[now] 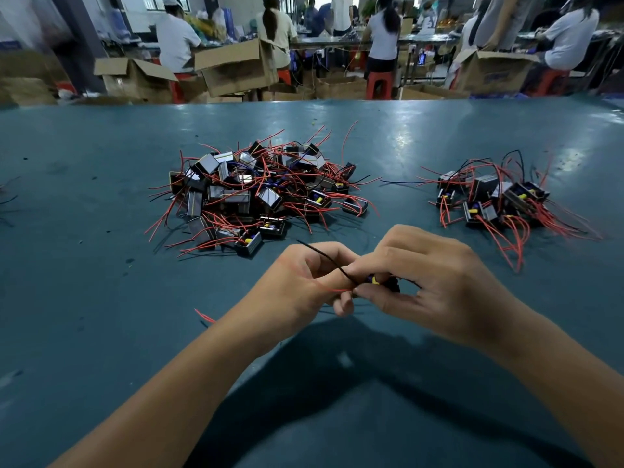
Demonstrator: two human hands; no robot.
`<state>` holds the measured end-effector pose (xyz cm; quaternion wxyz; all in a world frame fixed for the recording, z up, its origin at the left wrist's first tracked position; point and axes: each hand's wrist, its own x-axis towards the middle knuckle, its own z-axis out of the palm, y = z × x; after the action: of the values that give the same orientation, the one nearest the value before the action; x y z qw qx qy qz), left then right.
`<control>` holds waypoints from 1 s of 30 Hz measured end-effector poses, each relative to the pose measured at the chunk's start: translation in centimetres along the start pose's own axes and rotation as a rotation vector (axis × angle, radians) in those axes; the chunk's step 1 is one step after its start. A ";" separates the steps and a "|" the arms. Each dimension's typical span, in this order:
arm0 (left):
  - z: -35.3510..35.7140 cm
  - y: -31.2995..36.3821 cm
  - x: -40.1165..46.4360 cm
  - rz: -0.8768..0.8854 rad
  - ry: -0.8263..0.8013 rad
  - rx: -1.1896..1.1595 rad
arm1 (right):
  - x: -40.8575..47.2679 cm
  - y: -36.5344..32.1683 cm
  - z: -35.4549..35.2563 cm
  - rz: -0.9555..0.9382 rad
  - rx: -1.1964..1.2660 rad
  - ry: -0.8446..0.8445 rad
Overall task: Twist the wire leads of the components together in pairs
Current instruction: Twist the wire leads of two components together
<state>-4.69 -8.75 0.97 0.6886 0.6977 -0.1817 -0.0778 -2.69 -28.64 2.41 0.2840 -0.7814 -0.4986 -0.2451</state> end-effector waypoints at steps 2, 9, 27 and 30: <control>0.1 0.0 0.0 -0.002 -0.009 -0.001 | 0.1 -0.1 0.1 0.018 0.016 -0.005; 0.1 -0.2 0.1 -0.056 0.015 -0.190 | 0.2 -0.3 0.3 0.165 0.061 0.006; -0.2 0.7 -0.2 0.179 0.169 -0.052 | 0.0 -0.4 0.1 0.159 0.153 0.170; -0.2 0.9 -0.3 0.215 0.169 -0.018 | -0.1 -0.5 0.1 0.128 0.145 0.195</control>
<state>-5.01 -8.45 1.80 0.7120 0.6721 -0.1961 0.0540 -3.21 -28.45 2.38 0.4019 -0.7614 -0.4342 -0.2648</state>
